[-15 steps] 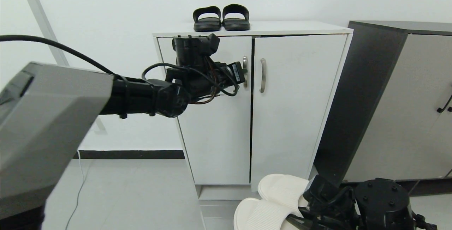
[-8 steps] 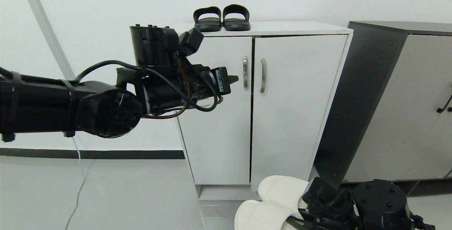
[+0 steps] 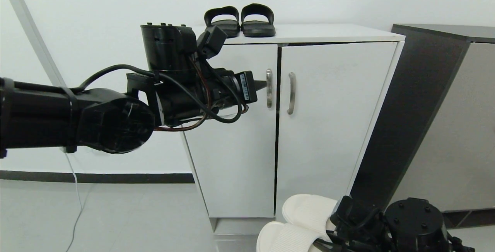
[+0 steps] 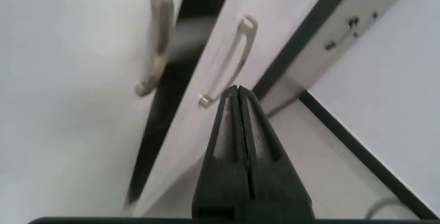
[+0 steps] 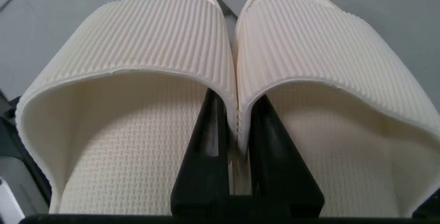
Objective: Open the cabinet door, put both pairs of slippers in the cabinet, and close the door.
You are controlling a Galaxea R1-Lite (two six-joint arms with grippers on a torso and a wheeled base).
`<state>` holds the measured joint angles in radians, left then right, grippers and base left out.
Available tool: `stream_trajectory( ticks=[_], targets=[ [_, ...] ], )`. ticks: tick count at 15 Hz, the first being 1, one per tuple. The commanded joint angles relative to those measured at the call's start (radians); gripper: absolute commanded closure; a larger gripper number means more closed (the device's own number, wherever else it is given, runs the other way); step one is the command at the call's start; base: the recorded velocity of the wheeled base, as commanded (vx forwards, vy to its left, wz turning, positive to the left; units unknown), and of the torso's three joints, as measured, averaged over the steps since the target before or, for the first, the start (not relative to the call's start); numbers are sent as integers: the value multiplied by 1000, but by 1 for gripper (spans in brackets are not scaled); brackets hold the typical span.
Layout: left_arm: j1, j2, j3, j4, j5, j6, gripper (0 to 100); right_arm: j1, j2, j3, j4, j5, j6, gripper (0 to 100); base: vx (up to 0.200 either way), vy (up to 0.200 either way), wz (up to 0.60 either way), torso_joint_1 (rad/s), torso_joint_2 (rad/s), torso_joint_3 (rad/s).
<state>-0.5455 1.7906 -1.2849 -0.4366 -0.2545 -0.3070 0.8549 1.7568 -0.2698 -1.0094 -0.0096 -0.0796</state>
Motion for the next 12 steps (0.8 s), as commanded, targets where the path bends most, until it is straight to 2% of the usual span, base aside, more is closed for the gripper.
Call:
stream_trajectory(
  ticks=[1,2,3,5,7,8,12],
  targets=[
    [-10,-2,-2,-2,-42,-4,100,3,-2,4,0,2,0,100,0,0,0,0,0,0],
    [-10,3,-10,-2,-98,-11,100,6,-2,7,0,2,0,100,0,0,0,0,0,0],
    [-10,23,-34,-1,-127,-12,100,7,-2,7,0,2,0,100,0,0,0,0,0,0],
    [-7,81,-96,-1,-126,-17,100,9,-2,7,0,2,0,100,0,0,0,0,0,0],
    [-4,153,-185,2,-114,-66,100,9,-2,7,0,2,0,100,0,0,0,0,0,0],
    [3,177,-212,2,-98,-75,100,9,-2,7,0,2,0,100,0,0,0,0,0,0],
    [26,220,-243,1,-88,-76,100,9,0,7,0,2,0,100,0,0,0,0,0,0]
  ],
)
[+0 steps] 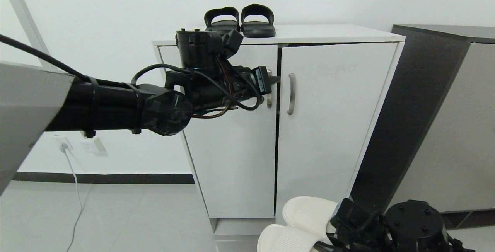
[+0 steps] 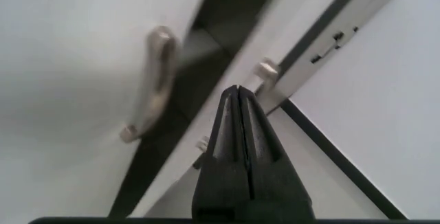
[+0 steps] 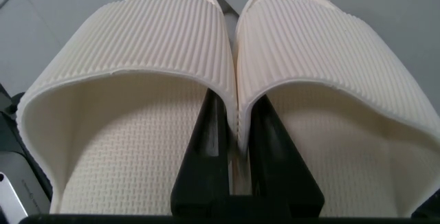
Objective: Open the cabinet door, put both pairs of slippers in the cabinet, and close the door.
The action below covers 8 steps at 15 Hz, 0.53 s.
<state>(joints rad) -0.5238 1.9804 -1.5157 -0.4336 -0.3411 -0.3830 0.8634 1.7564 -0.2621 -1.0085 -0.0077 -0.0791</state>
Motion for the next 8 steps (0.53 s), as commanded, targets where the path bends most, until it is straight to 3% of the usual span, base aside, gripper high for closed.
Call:
stream_trajectory(
  ticks=[1,8],
  targets=[
    [5,46,-32,1,16,-4,100,0,-2,0,-1,0,-1,100,0,0,0,0,0,0],
    [15,115,-149,53,57,-13,100,0,2,0,-1,0,-1,100,0,0,0,0,0,0]
  ],
)
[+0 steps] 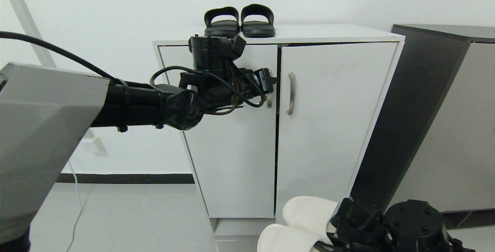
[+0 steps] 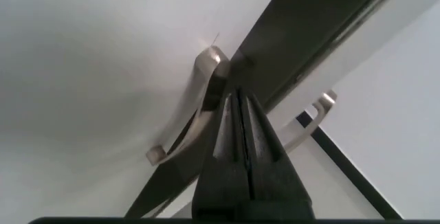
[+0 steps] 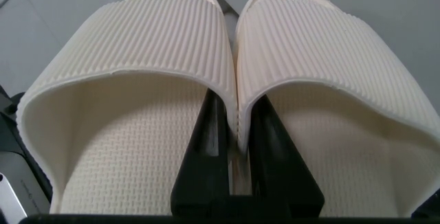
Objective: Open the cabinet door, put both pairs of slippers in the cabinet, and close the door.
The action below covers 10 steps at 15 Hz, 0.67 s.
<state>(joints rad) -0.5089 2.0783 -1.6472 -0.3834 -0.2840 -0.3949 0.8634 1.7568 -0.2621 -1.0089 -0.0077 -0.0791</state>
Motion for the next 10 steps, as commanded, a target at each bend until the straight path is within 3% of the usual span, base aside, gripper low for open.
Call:
stream_trajectory(
  ticks=[1,7,10],
  targets=[
    [0,29,-39,8,11,-2,100,0,1,0,0,0,-1,100,0,0,0,0,0,0],
    [-22,65,-86,37,11,-2,100,2,1,0,0,9,-1,100,0,0,0,0,0,0],
    [-51,37,-48,34,13,-2,100,9,-2,17,-8,52,-1,100,0,0,0,0,0,0]
  ],
)
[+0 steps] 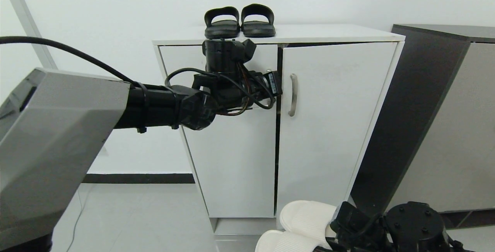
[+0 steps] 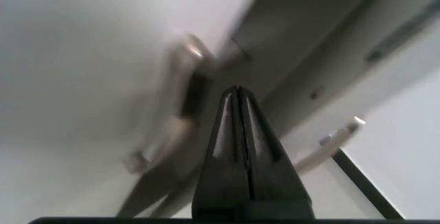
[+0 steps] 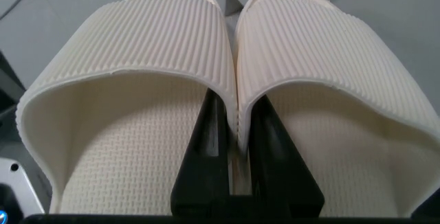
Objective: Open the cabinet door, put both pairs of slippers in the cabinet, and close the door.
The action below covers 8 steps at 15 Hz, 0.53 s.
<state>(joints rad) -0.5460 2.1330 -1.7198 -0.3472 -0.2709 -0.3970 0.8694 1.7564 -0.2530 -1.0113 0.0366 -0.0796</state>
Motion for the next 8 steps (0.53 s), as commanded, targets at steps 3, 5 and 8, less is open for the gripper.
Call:
stream_trajectory(
  ticks=[3,5,8],
  targets=[
    [-92,-153,232,-59,9,7,100,10,2,17,-27,14,0,100,0,0,0,0,0,0],
    [-183,-257,411,-180,21,7,100,13,2,17,-27,14,0,100,0,0,0,0,0,0],
    [-209,-363,540,-213,19,9,100,20,-2,17,-35,14,0,100,0,0,0,0,0,0]
  ],
)
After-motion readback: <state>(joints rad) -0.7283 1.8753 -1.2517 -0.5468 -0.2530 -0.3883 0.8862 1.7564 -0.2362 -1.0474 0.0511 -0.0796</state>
